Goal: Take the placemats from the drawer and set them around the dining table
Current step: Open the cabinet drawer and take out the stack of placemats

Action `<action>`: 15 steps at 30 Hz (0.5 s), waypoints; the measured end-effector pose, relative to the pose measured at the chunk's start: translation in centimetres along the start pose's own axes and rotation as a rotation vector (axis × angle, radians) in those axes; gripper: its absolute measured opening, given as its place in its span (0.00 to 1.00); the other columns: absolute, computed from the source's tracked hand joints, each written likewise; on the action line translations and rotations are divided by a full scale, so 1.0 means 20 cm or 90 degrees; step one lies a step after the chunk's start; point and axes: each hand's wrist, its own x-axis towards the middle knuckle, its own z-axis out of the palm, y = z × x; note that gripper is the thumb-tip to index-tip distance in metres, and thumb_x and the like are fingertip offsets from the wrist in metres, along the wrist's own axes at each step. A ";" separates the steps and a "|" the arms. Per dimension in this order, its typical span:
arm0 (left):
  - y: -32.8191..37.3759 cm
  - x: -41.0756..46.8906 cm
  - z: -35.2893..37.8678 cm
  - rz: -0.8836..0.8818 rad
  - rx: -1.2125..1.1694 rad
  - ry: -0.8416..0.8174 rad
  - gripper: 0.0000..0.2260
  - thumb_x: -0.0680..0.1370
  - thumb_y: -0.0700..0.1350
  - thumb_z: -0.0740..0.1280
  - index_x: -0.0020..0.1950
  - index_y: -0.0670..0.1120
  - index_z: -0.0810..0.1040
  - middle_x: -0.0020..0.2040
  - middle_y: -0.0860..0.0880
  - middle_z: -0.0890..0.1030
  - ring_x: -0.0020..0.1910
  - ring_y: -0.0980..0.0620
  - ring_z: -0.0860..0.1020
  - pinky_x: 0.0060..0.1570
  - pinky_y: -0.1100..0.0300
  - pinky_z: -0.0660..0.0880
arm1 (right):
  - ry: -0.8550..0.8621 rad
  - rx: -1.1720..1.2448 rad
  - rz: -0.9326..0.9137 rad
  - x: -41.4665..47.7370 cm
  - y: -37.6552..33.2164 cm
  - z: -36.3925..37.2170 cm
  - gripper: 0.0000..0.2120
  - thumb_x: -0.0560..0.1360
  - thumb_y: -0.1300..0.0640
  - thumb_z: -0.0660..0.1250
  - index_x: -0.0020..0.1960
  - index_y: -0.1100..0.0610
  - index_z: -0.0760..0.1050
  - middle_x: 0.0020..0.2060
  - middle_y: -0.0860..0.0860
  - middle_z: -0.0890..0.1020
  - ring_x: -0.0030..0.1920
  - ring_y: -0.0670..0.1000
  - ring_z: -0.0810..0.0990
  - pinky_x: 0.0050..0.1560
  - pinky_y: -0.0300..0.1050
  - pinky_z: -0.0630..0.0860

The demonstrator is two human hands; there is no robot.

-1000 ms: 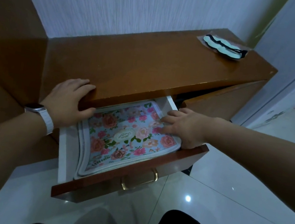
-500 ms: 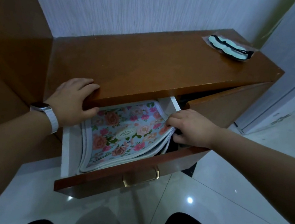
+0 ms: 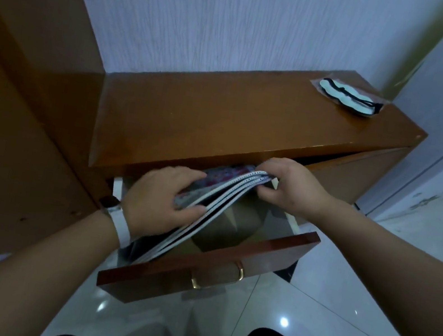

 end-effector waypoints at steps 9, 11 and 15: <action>0.12 -0.18 0.02 -0.056 -0.043 -0.066 0.22 0.72 0.52 0.72 0.65 0.56 0.72 0.59 0.54 0.80 0.53 0.57 0.78 0.48 0.61 0.77 | 0.053 -0.017 0.026 -0.14 -0.11 -0.10 0.07 0.72 0.49 0.68 0.48 0.48 0.79 0.43 0.45 0.80 0.45 0.45 0.75 0.40 0.42 0.74; 0.11 -0.23 0.00 -0.062 0.002 -0.063 0.20 0.73 0.53 0.71 0.64 0.56 0.72 0.58 0.54 0.80 0.53 0.56 0.78 0.48 0.61 0.77 | 0.051 -0.015 0.040 -0.17 -0.15 -0.13 0.07 0.72 0.48 0.68 0.49 0.48 0.78 0.44 0.45 0.80 0.45 0.45 0.75 0.42 0.44 0.76; 0.14 -0.34 -0.04 -0.069 0.095 -0.004 0.17 0.74 0.56 0.68 0.62 0.55 0.75 0.55 0.55 0.81 0.51 0.54 0.79 0.44 0.56 0.78 | 0.067 -0.010 0.055 -0.25 -0.22 -0.16 0.07 0.72 0.52 0.71 0.50 0.51 0.81 0.45 0.47 0.80 0.47 0.48 0.76 0.44 0.49 0.77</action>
